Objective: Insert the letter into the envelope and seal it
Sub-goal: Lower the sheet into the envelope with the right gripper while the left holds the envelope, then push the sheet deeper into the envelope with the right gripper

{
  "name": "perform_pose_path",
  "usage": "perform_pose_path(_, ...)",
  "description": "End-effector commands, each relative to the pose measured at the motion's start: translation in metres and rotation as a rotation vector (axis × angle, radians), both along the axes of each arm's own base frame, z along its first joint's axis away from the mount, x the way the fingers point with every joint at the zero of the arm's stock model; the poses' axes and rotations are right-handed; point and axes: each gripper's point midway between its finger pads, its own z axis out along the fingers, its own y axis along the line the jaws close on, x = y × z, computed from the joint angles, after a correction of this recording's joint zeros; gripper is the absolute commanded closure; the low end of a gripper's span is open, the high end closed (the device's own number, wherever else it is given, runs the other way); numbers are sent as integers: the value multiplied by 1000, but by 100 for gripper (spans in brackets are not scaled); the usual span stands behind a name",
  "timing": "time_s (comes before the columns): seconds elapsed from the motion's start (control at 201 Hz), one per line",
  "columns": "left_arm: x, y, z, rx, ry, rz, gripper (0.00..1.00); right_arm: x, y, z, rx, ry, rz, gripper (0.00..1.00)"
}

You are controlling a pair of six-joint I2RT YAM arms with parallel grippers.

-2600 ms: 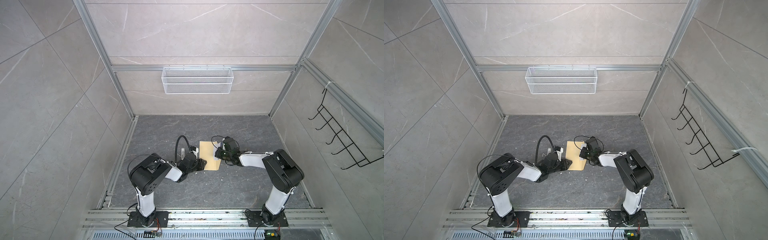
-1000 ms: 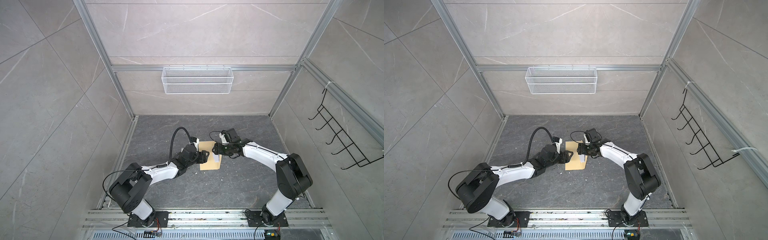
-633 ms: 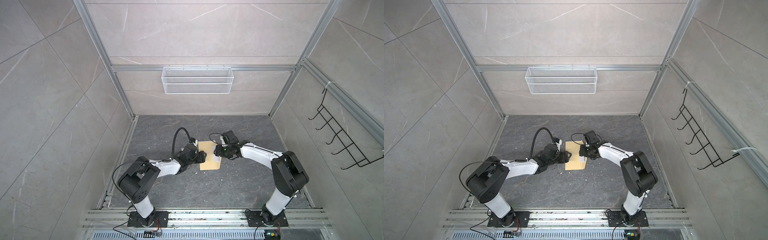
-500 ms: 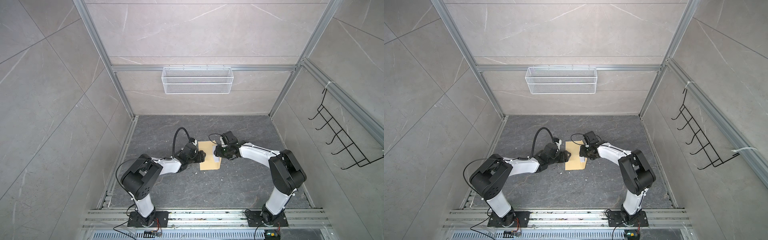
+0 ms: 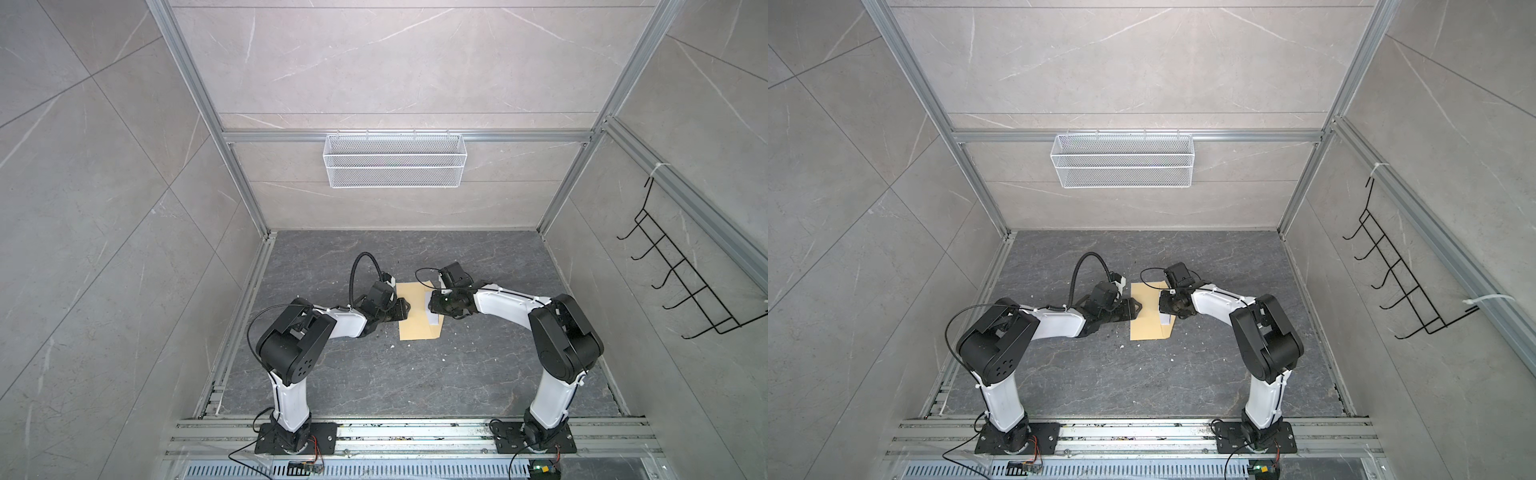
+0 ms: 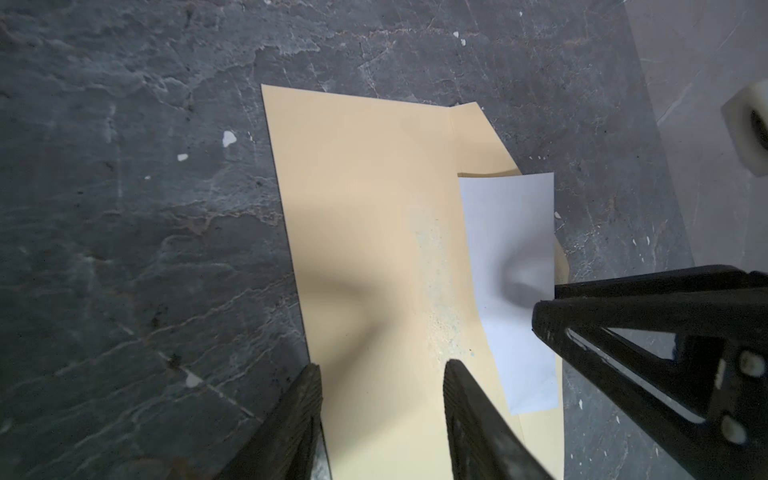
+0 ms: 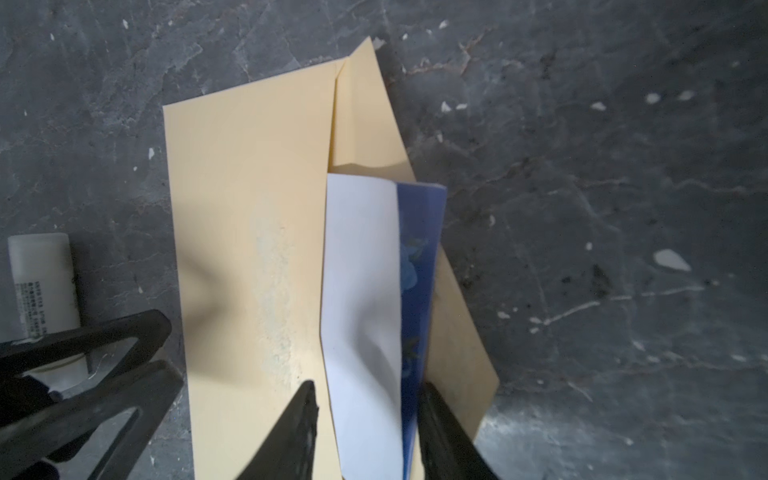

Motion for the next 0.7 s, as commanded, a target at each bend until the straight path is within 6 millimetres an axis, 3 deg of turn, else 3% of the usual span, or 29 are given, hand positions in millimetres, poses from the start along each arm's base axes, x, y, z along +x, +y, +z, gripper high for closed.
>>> perform_pose_path(0.0,11,-11,10,-26,-33,-29,52,6,4,-3,-3,-7,-3,60)
perform_pose_path(0.249,9,-12,0,-25,-8,-33,54,5,4,-9,-7,0,3,66)
perform_pose_path(0.697,8,-12,-14,-14,21,-31,56,3,7,-25,-3,18,22,67)
